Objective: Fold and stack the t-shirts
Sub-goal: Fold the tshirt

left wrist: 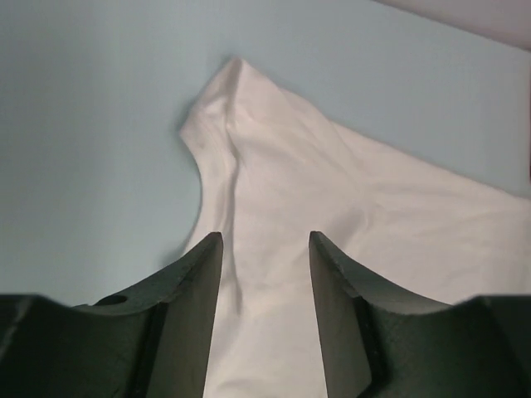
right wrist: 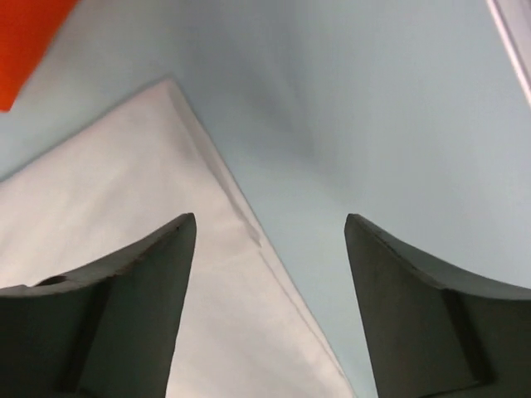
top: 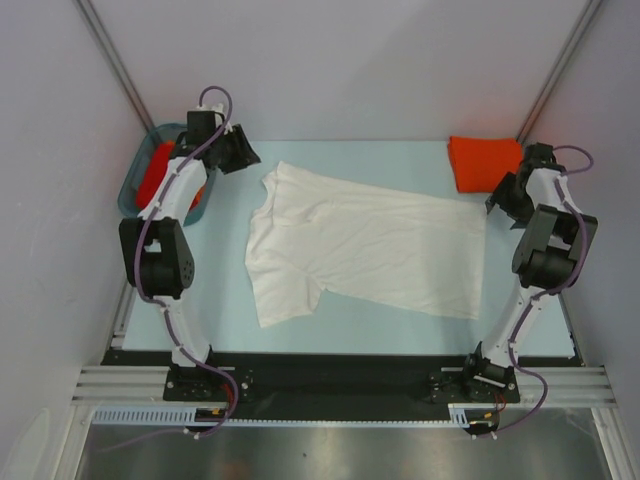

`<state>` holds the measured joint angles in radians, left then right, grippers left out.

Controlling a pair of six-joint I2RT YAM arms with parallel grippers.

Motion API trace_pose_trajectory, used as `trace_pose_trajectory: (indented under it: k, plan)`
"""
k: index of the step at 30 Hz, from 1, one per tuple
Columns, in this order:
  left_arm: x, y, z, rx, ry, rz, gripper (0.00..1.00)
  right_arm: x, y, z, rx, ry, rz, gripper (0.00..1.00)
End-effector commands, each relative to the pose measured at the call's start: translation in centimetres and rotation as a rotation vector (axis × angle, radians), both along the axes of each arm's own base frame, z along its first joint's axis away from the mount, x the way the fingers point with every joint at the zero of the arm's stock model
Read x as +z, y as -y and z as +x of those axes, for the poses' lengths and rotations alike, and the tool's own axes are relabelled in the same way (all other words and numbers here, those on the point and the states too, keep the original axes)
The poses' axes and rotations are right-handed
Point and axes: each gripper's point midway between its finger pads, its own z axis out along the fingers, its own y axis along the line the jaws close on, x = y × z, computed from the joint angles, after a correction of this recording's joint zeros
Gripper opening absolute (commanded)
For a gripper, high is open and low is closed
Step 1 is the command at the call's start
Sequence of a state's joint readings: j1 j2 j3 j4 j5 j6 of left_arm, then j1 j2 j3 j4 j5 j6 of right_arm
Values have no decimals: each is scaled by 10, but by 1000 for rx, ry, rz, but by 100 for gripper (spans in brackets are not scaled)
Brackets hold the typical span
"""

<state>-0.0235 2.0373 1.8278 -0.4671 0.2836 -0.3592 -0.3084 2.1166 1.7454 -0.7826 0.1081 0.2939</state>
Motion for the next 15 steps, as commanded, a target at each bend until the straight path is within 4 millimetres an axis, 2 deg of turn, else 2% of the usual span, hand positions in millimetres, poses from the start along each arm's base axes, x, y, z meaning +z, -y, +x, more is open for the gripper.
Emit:
trace_pose_trajectory:
  k: [1,2,3,6,9,10,11,13,14,15]
  plan:
    - [-18,13,-46,-68,-80,4,52,24,-29,-2,24,125,162,76]
    - [-19,17,-53,-82,-85,-17,55,25,-36,-2,33,142,190,73]
    - [-31,22,-63,-106,-123,-42,56,18,-41,-6,37,142,205,67]
    - [-48,27,-75,-127,-166,-69,59,21,-56,-5,69,154,234,56]
    - [-61,31,-80,-151,-195,-81,59,34,-102,7,173,199,308,55]
    - [-64,31,-80,-152,-202,-79,59,35,-120,8,204,209,338,56]
    - [-69,32,-82,-161,-214,-77,58,44,-160,10,283,232,388,58]
    - [-78,37,-85,-186,-243,-102,57,52,-205,18,335,287,474,65]
    - [-82,40,-87,-197,-254,-111,57,48,-255,8,422,271,540,68]
    - [-83,44,-85,-213,-256,-115,56,52,-277,17,427,320,576,68]
